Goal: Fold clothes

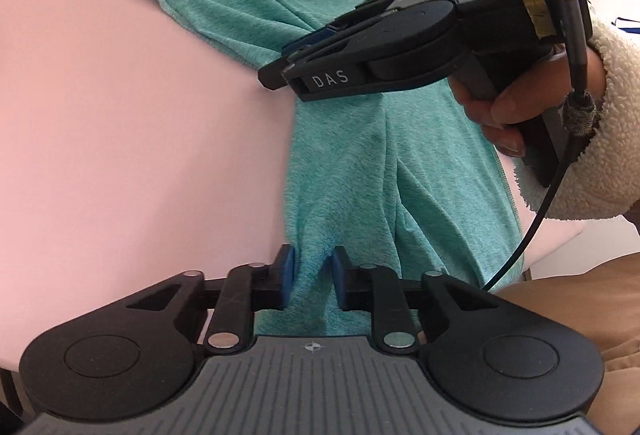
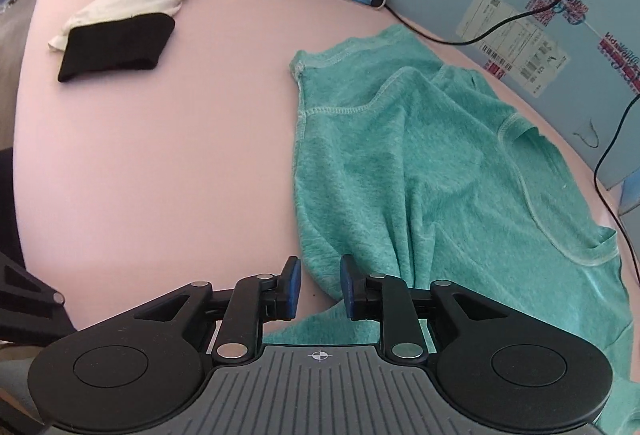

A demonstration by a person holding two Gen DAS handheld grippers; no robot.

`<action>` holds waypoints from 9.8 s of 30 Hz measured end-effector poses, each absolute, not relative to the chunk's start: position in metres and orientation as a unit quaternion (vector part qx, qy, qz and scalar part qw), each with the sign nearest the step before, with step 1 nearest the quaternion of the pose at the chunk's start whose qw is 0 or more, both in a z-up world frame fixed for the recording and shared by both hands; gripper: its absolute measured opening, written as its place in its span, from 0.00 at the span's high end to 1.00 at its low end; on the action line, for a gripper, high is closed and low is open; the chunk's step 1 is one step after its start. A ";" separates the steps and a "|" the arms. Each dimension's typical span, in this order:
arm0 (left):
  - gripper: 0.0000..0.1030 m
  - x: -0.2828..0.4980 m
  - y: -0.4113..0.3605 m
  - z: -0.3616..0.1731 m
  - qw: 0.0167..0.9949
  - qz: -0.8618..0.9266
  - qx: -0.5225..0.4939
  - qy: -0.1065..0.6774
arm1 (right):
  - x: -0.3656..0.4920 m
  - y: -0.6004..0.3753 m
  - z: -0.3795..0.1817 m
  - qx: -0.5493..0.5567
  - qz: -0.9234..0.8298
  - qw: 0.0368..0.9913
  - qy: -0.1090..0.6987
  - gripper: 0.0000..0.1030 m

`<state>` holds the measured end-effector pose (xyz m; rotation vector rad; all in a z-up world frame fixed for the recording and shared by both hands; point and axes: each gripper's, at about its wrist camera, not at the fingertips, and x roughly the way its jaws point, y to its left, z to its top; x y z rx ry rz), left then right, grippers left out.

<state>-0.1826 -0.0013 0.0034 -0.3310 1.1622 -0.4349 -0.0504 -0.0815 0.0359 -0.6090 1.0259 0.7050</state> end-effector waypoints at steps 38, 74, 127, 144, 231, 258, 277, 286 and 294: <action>0.57 -0.229 0.080 0.042 0.811 -0.040 -0.225 0.538 | 0.002 -0.073 0.060 0.005 0.411 0.732 0.543 0.83; 0.35 -0.189 0.021 0.030 0.793 -0.096 -0.176 0.576 | -0.061 -0.229 0.062 -0.086 0.266 0.767 0.577 0.99; 0.30 -0.168 -0.048 0.005 0.687 -0.290 -0.324 0.582 | -0.080 -0.205 0.092 -0.088 0.395 0.729 0.552 0.91; 0.78 -0.169 -0.031 -0.029 0.641 -0.201 -0.453 0.586 | -0.079 -0.227 0.084 -0.090 0.368 0.737 0.559 0.79; 0.25 -0.191 0.012 0.033 0.820 -0.155 -0.189 0.517 | -0.082 -0.159 0.062 -0.153 0.513 0.635 0.557 0.81; 0.98 -0.271 0.071 0.037 0.758 0.059 -0.108 0.640 | -0.063 -0.190 0.053 -0.088 0.455 0.692 0.553 0.68; 0.50 -0.194 0.082 0.071 0.861 -0.008 -0.138 0.490 | -0.049 -0.214 0.056 -0.076 0.375 0.733 0.562 0.68; 0.44 -0.113 0.074 0.046 0.876 -0.046 -0.141 0.459 | -0.070 -0.273 0.072 -0.031 0.245 0.783 0.571 0.68; 0.48 -0.057 0.078 0.019 0.864 -0.053 -0.159 0.474 | -0.106 -0.349 0.075 0.051 0.066 0.807 0.585 0.68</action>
